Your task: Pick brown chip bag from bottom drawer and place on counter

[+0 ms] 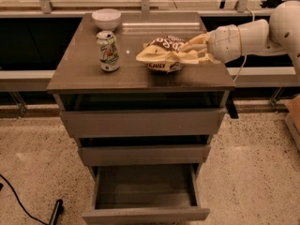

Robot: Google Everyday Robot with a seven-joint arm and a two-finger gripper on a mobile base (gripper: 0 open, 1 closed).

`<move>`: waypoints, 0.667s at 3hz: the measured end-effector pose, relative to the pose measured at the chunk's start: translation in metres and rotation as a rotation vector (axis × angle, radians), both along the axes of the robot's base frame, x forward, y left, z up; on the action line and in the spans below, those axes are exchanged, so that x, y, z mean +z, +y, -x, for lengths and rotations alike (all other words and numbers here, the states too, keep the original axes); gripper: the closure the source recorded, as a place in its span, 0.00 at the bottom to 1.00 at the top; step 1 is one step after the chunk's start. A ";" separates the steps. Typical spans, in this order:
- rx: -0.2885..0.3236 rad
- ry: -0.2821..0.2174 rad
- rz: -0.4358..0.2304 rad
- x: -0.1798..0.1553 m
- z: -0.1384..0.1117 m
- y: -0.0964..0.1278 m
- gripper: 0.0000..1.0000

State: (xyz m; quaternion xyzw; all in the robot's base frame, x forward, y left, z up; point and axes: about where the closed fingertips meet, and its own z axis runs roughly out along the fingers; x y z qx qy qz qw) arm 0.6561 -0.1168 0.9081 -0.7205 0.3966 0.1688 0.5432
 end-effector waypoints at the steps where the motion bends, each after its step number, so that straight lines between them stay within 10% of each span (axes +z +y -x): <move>1: -0.110 0.002 0.054 -0.023 -0.028 -0.035 1.00; 2: -0.166 -0.016 0.073 -0.030 -0.054 -0.053 1.00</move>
Offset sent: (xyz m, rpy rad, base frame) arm 0.0889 -0.0862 -0.0342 -0.0984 -0.0452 -0.2460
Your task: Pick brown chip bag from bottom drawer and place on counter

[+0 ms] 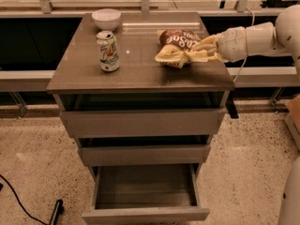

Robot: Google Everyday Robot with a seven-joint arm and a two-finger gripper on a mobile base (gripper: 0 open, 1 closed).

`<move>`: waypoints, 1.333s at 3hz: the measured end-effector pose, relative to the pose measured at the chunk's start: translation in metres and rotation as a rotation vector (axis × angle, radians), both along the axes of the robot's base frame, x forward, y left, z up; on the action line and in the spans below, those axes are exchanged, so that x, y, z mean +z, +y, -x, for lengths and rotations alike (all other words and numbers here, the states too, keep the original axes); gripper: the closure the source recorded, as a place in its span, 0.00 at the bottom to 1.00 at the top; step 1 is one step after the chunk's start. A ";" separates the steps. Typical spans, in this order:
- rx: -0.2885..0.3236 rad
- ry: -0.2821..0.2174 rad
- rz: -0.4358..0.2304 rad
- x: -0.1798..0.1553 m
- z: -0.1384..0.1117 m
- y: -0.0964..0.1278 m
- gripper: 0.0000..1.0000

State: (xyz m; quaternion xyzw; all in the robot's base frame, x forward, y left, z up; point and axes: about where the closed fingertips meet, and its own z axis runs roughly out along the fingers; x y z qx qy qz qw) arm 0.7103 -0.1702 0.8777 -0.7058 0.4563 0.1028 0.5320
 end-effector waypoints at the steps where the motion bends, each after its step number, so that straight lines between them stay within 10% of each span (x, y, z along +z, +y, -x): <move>1: -0.017 -0.052 -0.021 0.003 -0.026 -0.006 0.82; 4: -0.012 -0.058 -0.029 0.004 -0.031 0.001 0.05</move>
Offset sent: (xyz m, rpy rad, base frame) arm 0.0232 -0.0047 0.0018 0.0180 -0.0449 -0.0144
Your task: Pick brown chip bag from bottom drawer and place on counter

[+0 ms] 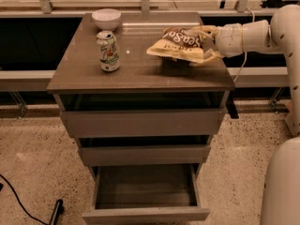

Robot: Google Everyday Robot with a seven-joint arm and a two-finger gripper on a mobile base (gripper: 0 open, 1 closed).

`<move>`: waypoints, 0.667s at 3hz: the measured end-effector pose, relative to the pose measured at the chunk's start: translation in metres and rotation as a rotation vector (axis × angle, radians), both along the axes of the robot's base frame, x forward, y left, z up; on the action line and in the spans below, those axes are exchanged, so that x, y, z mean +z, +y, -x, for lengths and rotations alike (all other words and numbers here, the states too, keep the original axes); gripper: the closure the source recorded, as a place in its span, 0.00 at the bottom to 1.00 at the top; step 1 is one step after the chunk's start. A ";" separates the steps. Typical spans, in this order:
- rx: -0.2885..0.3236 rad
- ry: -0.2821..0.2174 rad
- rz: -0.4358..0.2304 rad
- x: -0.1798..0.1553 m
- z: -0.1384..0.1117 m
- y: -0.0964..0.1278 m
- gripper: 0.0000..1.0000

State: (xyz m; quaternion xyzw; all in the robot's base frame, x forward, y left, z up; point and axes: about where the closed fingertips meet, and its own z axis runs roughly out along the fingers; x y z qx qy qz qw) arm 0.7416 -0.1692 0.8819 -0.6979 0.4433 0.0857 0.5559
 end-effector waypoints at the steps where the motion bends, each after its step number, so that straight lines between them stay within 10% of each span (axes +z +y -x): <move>1: 0.025 -0.022 0.026 0.012 0.007 0.008 0.00; 2: 0.042 -0.082 0.089 0.045 0.032 0.008 0.00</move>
Offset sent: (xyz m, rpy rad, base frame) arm -0.0792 0.0055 0.0963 -0.1803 -0.1723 0.0545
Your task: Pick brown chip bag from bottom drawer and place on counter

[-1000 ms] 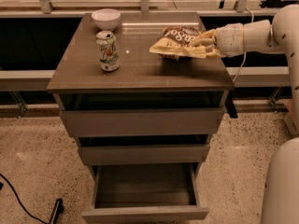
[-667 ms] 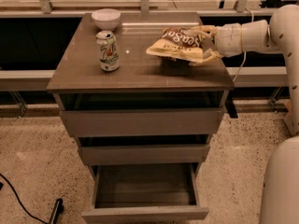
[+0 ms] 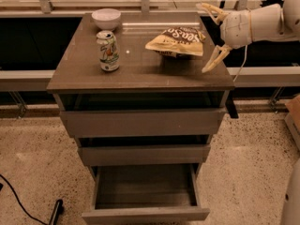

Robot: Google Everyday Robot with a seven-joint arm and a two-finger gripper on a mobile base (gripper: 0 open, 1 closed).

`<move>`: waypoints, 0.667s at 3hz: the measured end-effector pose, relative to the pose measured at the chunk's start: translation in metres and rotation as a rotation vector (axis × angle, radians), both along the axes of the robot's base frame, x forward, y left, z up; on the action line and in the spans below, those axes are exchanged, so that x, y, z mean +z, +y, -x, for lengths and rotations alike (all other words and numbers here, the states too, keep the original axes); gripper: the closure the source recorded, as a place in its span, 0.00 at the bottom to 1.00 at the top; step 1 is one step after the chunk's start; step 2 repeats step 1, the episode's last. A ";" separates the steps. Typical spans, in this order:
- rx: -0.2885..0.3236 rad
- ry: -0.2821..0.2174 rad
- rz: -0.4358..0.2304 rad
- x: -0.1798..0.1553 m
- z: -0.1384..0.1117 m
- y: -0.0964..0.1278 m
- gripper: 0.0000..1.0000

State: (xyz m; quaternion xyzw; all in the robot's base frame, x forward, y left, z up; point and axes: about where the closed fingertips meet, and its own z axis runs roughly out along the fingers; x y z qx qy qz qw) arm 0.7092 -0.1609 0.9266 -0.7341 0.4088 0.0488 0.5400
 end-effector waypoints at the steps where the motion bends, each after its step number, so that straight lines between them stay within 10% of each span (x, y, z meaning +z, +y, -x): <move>1: 0.004 -0.006 0.004 0.006 0.002 0.003 0.00; 2: 0.004 -0.006 0.004 0.006 0.002 0.003 0.00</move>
Offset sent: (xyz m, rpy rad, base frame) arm 0.0000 0.0000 0.0000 0.0000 0.0000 0.0000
